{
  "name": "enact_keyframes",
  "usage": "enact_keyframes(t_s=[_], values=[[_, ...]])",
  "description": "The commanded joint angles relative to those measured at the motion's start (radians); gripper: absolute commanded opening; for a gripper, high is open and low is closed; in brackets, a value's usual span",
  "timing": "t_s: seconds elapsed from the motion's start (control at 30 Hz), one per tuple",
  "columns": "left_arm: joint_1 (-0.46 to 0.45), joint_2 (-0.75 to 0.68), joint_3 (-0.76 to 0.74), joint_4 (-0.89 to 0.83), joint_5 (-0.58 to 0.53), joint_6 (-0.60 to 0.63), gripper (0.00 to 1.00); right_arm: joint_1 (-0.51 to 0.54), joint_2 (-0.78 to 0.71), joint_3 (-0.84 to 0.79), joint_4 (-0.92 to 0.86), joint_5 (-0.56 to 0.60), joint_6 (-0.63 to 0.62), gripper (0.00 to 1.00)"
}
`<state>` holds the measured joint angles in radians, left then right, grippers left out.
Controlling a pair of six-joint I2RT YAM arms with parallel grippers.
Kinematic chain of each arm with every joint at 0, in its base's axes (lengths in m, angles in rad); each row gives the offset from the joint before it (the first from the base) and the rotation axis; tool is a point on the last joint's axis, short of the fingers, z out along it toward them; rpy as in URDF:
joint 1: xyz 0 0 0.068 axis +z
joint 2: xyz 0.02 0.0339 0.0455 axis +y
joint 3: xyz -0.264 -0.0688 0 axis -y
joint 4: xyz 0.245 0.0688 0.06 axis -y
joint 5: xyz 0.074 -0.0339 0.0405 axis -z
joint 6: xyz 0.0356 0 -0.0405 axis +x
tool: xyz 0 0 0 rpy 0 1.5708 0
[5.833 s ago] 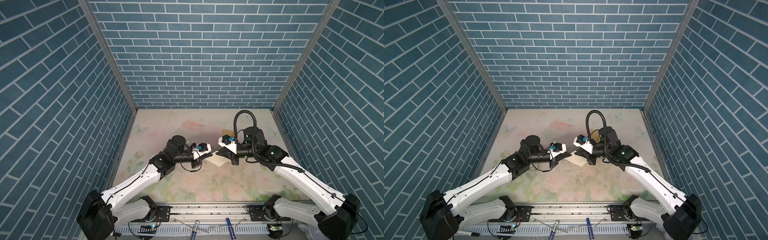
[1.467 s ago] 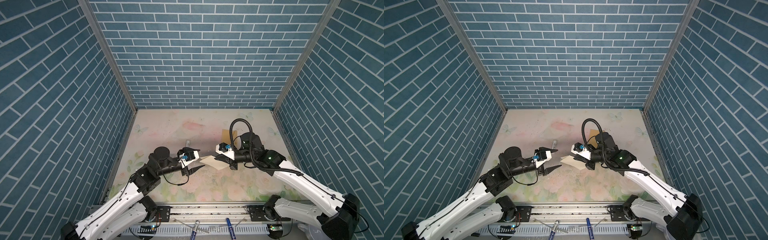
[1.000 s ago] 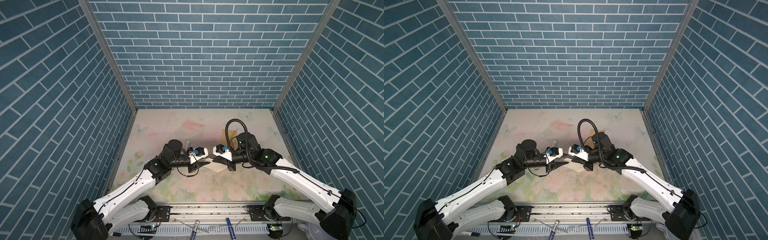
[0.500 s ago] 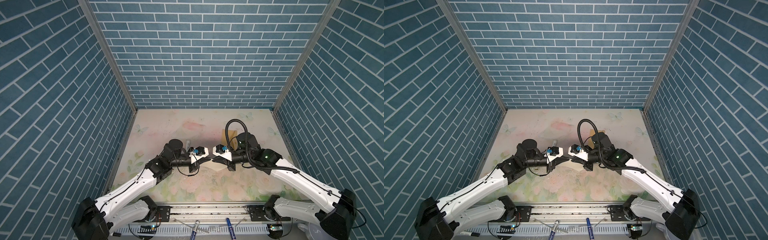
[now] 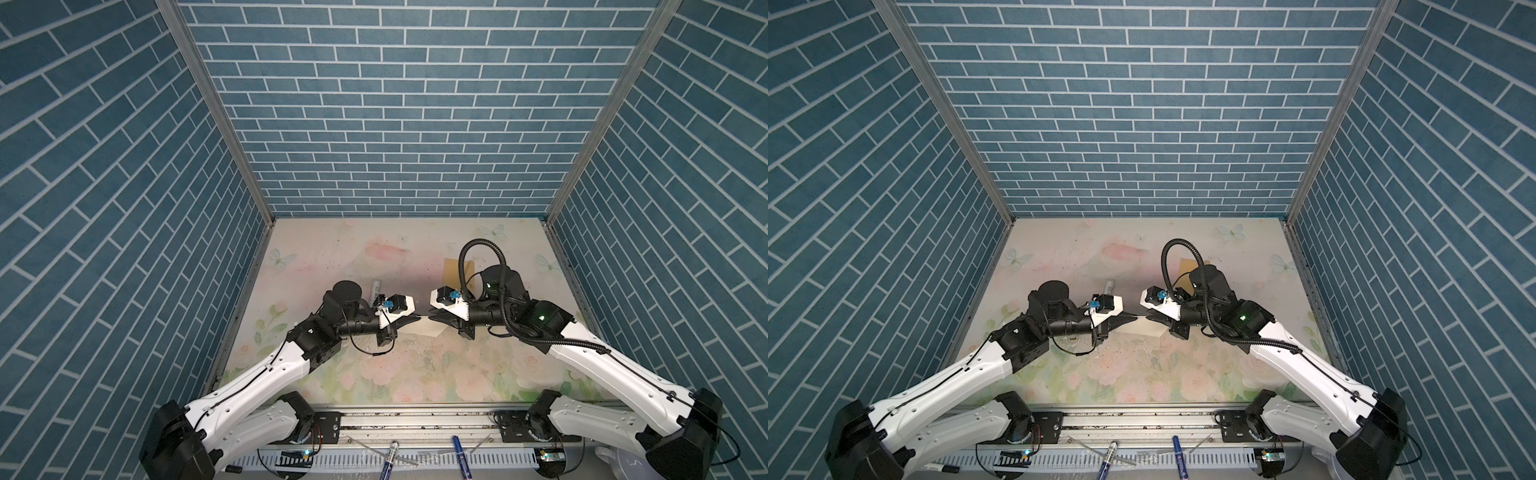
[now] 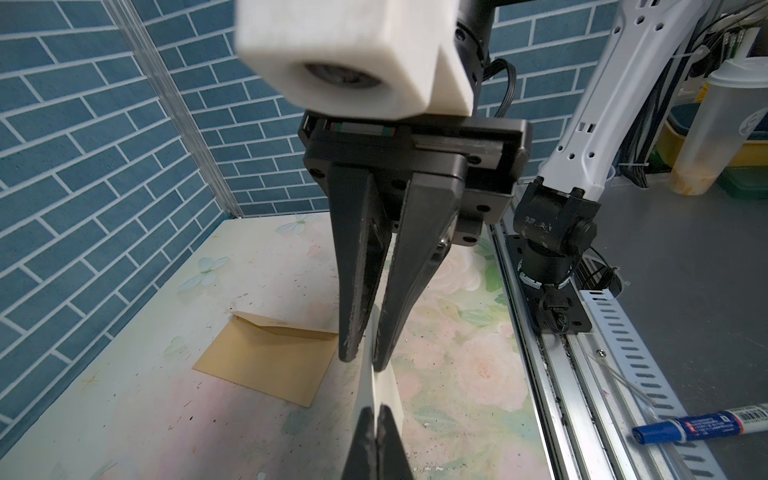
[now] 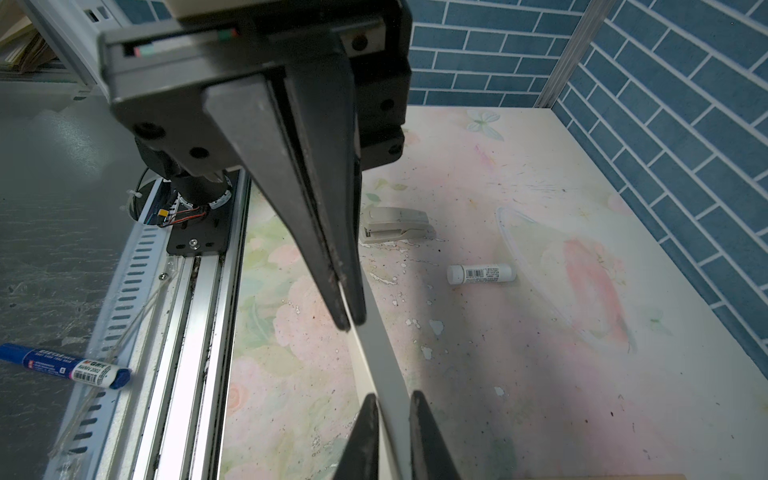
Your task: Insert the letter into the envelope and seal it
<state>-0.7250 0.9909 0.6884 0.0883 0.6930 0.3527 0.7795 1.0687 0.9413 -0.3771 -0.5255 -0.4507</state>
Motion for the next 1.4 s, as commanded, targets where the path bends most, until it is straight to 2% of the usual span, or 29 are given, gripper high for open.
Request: enact_keyframes(t_s=[0.0,0.17,0.5,0.57,0.67,0.73,0.83,1.03,1.2,1.3,1.37], values=[[-0.002,-0.015,-0.012,0.02,0.001,0.008,0.0,-0.009,0.004,-0.022,-0.019,0.004,-0.013,0.15],[-0.003,-0.026,-0.013,0.02,-0.003,0.009,0.0,-0.014,0.017,-0.019,-0.038,0.001,-0.018,0.07],[-0.002,-0.037,-0.02,0.018,-0.021,0.012,0.0,-0.017,0.023,-0.021,-0.059,0.002,-0.029,0.0],[-0.002,-0.041,-0.021,0.016,-0.026,0.014,0.0,-0.017,0.02,-0.022,-0.067,0.017,-0.034,0.01],[-0.002,-0.047,-0.024,0.016,-0.03,0.017,0.0,-0.018,0.022,-0.021,-0.094,0.05,-0.039,0.12],[-0.002,-0.05,-0.026,0.013,-0.032,0.017,0.0,-0.019,0.021,-0.02,-0.111,0.063,-0.044,0.14],[-0.002,-0.051,-0.026,0.011,-0.032,0.018,0.0,-0.019,0.019,-0.021,-0.118,0.074,-0.046,0.12],[-0.002,-0.055,-0.026,0.008,-0.036,0.019,0.0,-0.02,0.02,-0.02,-0.125,0.07,-0.049,0.01],[-0.002,-0.062,-0.03,0.007,-0.043,0.019,0.0,-0.02,0.021,-0.02,-0.133,0.079,-0.052,0.0],[-0.002,-0.068,-0.035,0.008,-0.047,0.02,0.0,-0.021,0.011,-0.03,-0.138,0.114,-0.052,0.11],[-0.002,-0.072,-0.037,0.005,-0.049,0.021,0.0,-0.022,0.006,-0.035,-0.147,0.134,-0.052,0.13]])
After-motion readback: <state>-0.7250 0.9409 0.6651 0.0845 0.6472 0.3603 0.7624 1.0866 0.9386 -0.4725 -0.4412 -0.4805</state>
